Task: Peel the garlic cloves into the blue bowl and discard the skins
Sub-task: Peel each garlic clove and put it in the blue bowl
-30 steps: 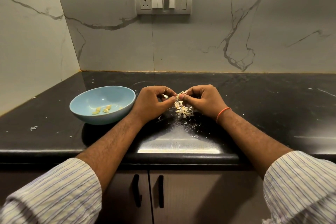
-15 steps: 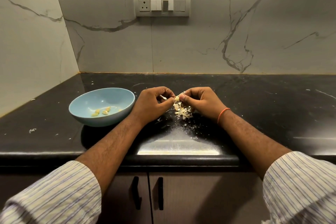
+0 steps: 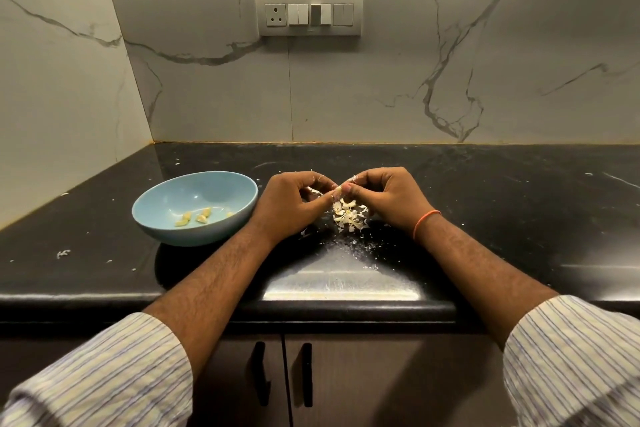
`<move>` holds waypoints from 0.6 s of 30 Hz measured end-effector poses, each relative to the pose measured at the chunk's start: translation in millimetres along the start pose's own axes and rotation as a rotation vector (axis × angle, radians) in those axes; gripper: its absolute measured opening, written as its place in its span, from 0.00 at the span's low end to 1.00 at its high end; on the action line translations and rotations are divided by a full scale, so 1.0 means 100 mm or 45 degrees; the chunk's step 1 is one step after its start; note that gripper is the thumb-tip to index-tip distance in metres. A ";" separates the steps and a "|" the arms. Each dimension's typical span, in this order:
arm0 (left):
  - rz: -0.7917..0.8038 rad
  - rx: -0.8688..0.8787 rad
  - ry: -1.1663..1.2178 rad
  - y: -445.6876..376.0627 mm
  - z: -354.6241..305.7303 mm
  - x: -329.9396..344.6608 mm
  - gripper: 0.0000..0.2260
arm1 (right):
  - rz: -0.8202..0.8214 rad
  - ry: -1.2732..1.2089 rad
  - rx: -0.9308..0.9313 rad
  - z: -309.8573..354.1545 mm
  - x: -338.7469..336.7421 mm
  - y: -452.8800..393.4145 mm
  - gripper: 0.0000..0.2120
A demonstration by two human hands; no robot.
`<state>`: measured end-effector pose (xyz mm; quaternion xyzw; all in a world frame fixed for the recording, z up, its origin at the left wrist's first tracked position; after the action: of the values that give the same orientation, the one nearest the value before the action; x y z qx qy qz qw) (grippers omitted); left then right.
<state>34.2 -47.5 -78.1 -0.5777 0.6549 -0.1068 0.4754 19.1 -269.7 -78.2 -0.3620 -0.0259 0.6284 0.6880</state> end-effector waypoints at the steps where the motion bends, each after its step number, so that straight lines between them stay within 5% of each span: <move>1: 0.001 0.007 -0.013 -0.01 0.00 0.00 0.10 | 0.014 -0.013 0.012 0.00 0.00 0.00 0.07; 6: 0.006 -0.035 0.006 -0.03 0.07 0.03 0.07 | 0.031 -0.053 0.041 0.00 0.02 0.01 0.16; 18: 0.067 -0.059 0.074 -0.06 0.14 0.03 0.07 | -0.007 0.151 -0.108 0.00 0.04 0.03 0.07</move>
<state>49.1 -45.6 -82.9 -0.5677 0.6858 -0.0959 0.4452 17.2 -266.2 -81.0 -0.4275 -0.0128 0.6022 0.6741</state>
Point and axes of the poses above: each hand's wrist, its own y-axis away from the middle knuckle, its own x-axis out of the palm, z = x × y, the point moved 1 cm from there along -y, towards the middle knuckle, and after that the axes turned 5 degrees about -z, right-handed, at the moved point
